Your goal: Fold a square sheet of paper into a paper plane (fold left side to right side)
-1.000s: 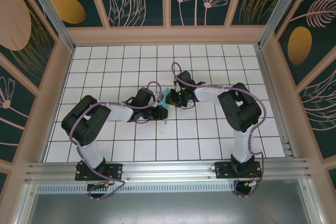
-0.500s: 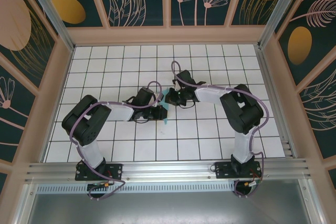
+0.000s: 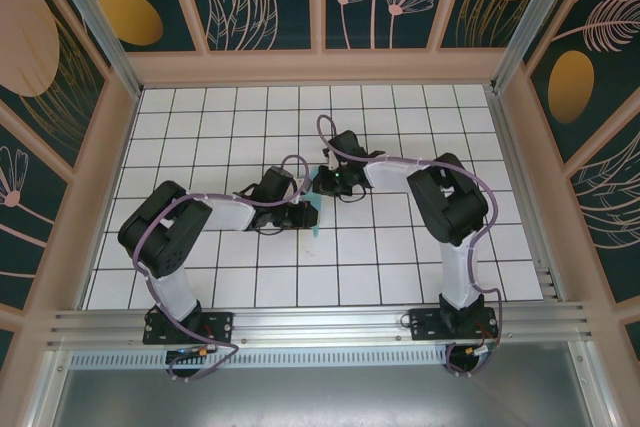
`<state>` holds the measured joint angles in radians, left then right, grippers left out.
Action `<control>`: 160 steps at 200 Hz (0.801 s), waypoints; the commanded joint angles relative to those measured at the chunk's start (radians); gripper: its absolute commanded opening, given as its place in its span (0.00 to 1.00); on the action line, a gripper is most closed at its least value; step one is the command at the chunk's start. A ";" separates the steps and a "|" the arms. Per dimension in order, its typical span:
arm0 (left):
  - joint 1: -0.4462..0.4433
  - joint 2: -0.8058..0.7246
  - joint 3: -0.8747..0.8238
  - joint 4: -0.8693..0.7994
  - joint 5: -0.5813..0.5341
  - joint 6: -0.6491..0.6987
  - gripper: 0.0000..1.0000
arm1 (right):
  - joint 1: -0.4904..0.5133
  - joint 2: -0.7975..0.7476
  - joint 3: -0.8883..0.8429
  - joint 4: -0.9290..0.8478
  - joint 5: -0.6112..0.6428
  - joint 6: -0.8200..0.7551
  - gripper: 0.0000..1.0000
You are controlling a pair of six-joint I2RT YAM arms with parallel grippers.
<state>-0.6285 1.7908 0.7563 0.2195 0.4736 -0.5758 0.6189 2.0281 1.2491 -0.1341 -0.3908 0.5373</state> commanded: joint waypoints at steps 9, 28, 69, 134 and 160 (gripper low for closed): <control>-0.002 0.076 -0.023 -0.105 -0.110 0.038 0.12 | -0.014 0.033 0.049 -0.026 0.046 -0.063 0.09; -0.001 0.076 -0.024 -0.104 -0.111 0.039 0.11 | -0.022 0.047 0.066 -0.030 0.053 -0.081 0.09; -0.001 0.071 -0.031 -0.103 -0.113 0.039 0.11 | -0.031 0.075 0.091 -0.028 0.049 -0.104 0.10; -0.001 0.073 -0.036 -0.100 -0.116 0.039 0.10 | -0.052 0.108 0.151 -0.045 0.046 -0.136 0.10; -0.001 0.073 -0.037 -0.099 -0.115 0.039 0.10 | -0.061 0.132 0.179 -0.053 0.046 -0.147 0.10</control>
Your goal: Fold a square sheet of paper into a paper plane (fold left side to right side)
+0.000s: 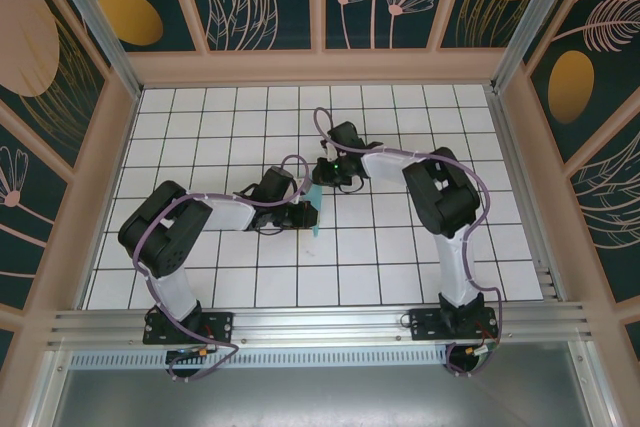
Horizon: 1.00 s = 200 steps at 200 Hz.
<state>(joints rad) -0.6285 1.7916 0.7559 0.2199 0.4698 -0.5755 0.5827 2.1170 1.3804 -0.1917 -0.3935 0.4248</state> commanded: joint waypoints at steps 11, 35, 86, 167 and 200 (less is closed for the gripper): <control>-0.002 0.072 -0.038 -0.100 -0.113 0.039 0.10 | -0.029 0.051 0.062 -0.003 0.051 -0.040 0.10; -0.001 0.071 -0.041 -0.099 -0.114 0.039 0.10 | -0.030 0.068 0.095 -0.014 0.048 -0.049 0.10; 0.000 0.069 -0.044 -0.096 -0.115 0.038 0.10 | -0.065 0.111 0.166 -0.041 0.050 -0.063 0.10; -0.002 0.067 -0.047 -0.091 -0.115 0.037 0.10 | -0.102 0.184 0.282 -0.082 0.043 -0.083 0.10; -0.001 0.063 -0.049 -0.087 -0.115 0.034 0.09 | -0.111 0.130 0.309 -0.112 0.059 -0.096 0.11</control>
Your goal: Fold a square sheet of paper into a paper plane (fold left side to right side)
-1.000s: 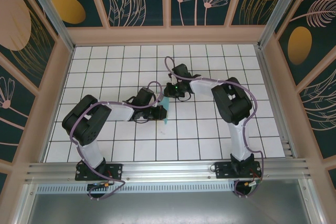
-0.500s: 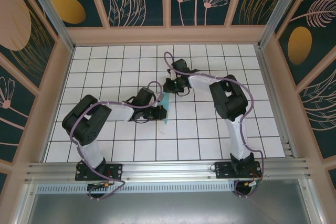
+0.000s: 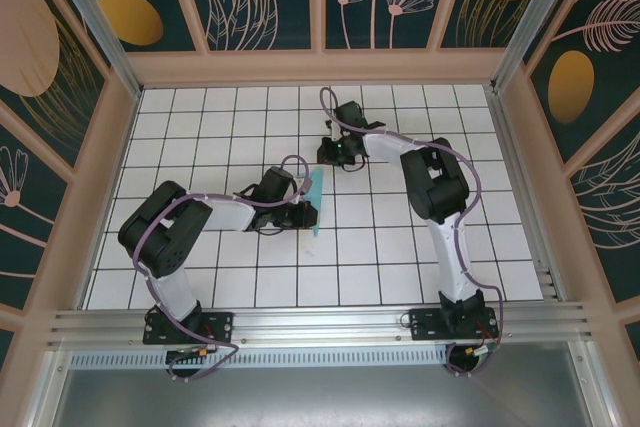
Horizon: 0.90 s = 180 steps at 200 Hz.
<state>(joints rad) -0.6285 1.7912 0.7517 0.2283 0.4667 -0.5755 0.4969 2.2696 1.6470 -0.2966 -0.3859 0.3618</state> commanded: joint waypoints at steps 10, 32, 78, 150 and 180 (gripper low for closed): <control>0.000 0.063 -0.043 -0.092 -0.110 0.034 0.10 | -0.024 -0.065 0.019 -0.005 0.055 -0.037 0.11; -0.002 0.061 -0.038 -0.092 -0.109 0.032 0.10 | -0.020 -0.175 -0.085 0.019 0.021 -0.030 0.11; -0.002 0.060 -0.034 -0.095 -0.109 0.033 0.10 | 0.038 -0.324 -0.362 0.170 -0.116 0.068 0.11; -0.002 0.032 -0.036 -0.094 -0.104 0.029 0.11 | 0.109 -0.217 -0.358 0.216 -0.109 0.117 0.11; -0.002 -0.007 -0.028 -0.101 -0.097 0.027 0.14 | 0.110 -0.172 -0.341 0.183 -0.073 0.104 0.11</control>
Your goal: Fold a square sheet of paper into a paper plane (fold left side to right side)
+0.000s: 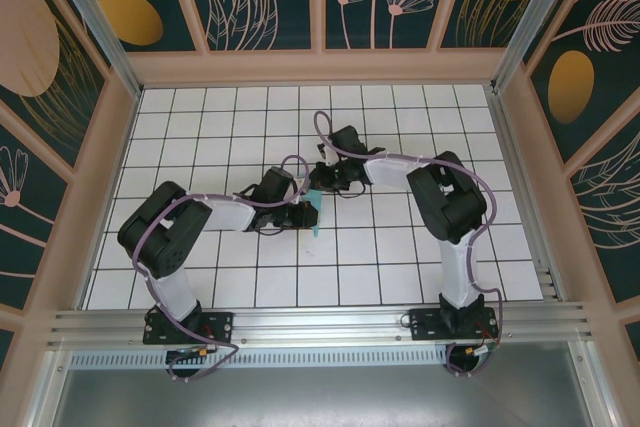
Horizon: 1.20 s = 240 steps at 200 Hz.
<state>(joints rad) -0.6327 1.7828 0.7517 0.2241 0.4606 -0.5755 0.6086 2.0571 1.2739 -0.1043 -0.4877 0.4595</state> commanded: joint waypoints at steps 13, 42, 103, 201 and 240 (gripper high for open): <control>0.002 -0.017 -0.020 -0.105 -0.089 0.028 0.16 | -0.002 0.051 0.032 -0.021 0.046 0.006 0.11; 0.002 -0.063 0.003 -0.126 -0.092 0.030 0.22 | -0.002 0.060 0.024 -0.033 0.060 0.001 0.11; 0.000 -0.186 0.031 -0.104 0.007 0.034 0.23 | 0.003 0.056 0.016 -0.031 0.065 0.001 0.11; -0.033 -0.015 0.104 -0.049 0.076 0.045 0.21 | 0.011 0.063 0.027 -0.048 0.076 -0.006 0.11; -0.034 0.007 0.107 -0.101 0.055 0.077 0.21 | 0.011 0.064 0.027 -0.052 0.082 -0.008 0.11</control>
<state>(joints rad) -0.6624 1.7668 0.8371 0.1547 0.5156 -0.5415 0.6106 2.0842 1.2896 -0.1112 -0.4610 0.4583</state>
